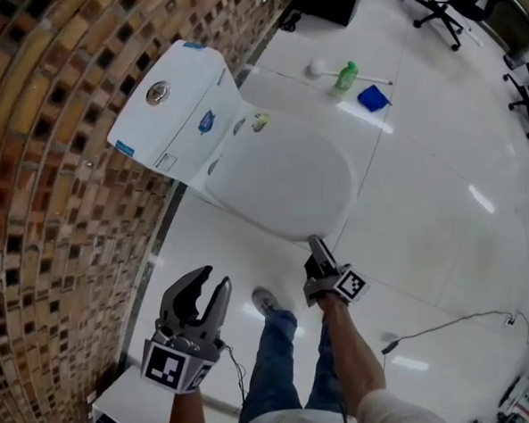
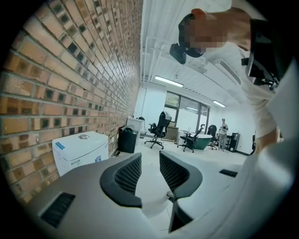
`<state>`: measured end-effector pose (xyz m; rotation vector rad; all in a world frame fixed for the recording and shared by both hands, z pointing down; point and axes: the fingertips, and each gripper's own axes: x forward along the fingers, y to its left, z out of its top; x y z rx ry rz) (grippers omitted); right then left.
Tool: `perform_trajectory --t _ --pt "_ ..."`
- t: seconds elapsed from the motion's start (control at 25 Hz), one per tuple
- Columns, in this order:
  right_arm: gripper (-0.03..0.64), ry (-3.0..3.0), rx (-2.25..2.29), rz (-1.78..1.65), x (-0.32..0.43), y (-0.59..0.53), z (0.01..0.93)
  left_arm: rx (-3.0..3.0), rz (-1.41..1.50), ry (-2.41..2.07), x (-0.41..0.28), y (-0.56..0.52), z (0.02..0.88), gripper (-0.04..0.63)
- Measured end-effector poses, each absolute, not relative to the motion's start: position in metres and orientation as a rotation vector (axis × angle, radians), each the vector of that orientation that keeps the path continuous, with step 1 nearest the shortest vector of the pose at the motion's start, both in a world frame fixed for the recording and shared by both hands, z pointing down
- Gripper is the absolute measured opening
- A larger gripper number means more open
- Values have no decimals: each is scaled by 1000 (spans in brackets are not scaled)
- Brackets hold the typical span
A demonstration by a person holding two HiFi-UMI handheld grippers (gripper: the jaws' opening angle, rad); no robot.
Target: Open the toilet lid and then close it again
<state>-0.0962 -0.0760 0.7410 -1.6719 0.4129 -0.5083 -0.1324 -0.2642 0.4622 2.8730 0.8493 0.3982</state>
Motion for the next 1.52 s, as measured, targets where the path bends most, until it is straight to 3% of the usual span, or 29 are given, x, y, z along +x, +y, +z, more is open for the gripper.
perform_trajectory --t 0.4,0.6,0.76,1.2,1.52 --pt "127 226 -1731 -660 -111 -50 827 2885 440 804 -148 -278 473 117" --pt "127 198 -1846 -786 -111 -45 814 2874 475 804 -151 -271 470 118" --pt "127 456 -2007 -729 -100 -49 717 2880 387 800 -147 -258 438 118" --pt "127 1457 -2751 -303 -112 -7 344 2906 231 787 -152 -223 305 117" --pt "127 1724 -2876 -178 -150 17 254 2948 122 931 -162 -174 234 118"
